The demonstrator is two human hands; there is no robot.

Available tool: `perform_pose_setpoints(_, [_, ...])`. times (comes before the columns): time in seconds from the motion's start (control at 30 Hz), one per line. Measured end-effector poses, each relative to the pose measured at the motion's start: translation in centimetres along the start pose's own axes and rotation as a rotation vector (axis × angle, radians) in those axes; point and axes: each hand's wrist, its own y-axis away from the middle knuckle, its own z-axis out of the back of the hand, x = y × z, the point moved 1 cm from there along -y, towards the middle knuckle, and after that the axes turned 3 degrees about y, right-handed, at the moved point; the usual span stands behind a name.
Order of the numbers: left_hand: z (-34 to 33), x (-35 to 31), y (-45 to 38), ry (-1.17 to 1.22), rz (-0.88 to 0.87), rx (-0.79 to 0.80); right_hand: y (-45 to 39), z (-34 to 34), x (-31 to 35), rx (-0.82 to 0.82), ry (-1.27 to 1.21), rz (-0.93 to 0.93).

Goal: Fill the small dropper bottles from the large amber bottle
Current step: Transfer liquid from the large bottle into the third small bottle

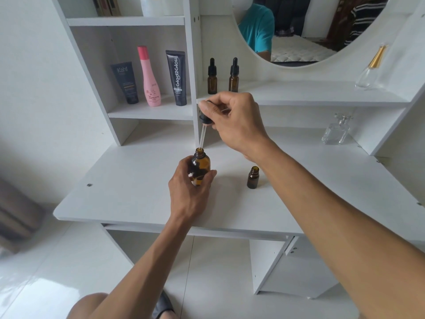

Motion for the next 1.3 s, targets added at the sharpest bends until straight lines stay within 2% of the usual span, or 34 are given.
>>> perform_pose_setpoints(0.33, [0.0,-0.1,0.0,-0.003,-0.002,0.001,0.0,-0.1,-0.3,0.011,0.013,0.003])
perform_pose_setpoints(0.93, [0.0,0.2,-0.1,0.016,-0.003,0.015,2.3,-2.3,-2.6,0.175,0.183,-0.025])
perform_pose_setpoints(1.3, [0.0,0.3,-0.2,0.01,-0.014,0.018,2.5,-2.8,-2.8,0.159,0.206,-0.014])
